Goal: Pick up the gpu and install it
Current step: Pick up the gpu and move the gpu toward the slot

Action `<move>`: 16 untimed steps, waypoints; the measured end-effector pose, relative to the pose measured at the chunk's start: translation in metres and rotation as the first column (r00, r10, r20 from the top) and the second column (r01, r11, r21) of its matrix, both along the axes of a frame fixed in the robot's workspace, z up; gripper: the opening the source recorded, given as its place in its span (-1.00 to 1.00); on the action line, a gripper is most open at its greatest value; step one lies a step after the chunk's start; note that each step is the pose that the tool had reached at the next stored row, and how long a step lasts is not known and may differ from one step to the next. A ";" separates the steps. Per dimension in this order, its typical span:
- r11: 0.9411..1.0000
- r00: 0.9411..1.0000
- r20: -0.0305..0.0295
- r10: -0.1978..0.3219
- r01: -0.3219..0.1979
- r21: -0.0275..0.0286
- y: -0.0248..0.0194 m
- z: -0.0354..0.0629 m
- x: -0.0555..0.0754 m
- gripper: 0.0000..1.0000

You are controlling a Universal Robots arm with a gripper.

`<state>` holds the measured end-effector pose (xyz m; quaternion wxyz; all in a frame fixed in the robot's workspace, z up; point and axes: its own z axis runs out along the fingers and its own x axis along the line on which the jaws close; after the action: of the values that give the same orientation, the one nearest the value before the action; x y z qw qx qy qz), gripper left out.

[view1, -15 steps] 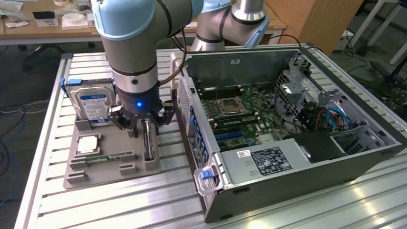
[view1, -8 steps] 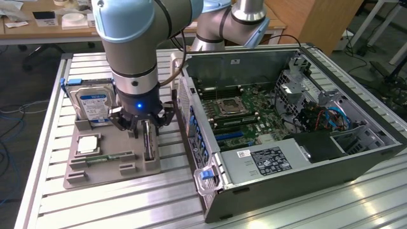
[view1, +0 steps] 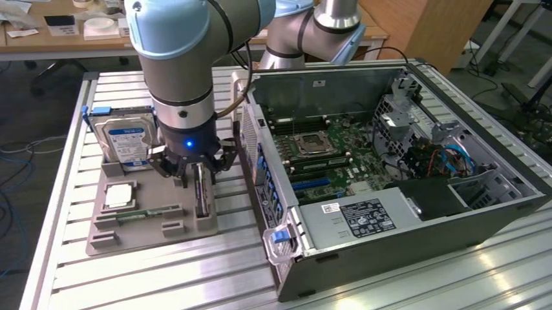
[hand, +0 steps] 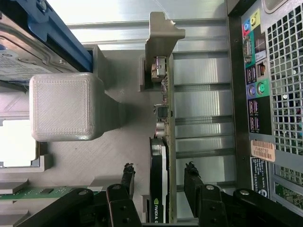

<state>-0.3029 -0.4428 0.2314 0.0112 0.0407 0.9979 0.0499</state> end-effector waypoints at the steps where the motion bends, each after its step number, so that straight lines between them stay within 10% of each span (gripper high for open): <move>1: 1.000 1.000 0.000 0.000 0.000 0.000 0.0000 0.0000 0.000 0.10; 16: 1.000 1.000 0.000 0.000 0.000 0.000 0.0002 -0.0003 0.000 -0.19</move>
<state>-0.3028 -0.4425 0.2311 0.0112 0.0407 0.9979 0.0499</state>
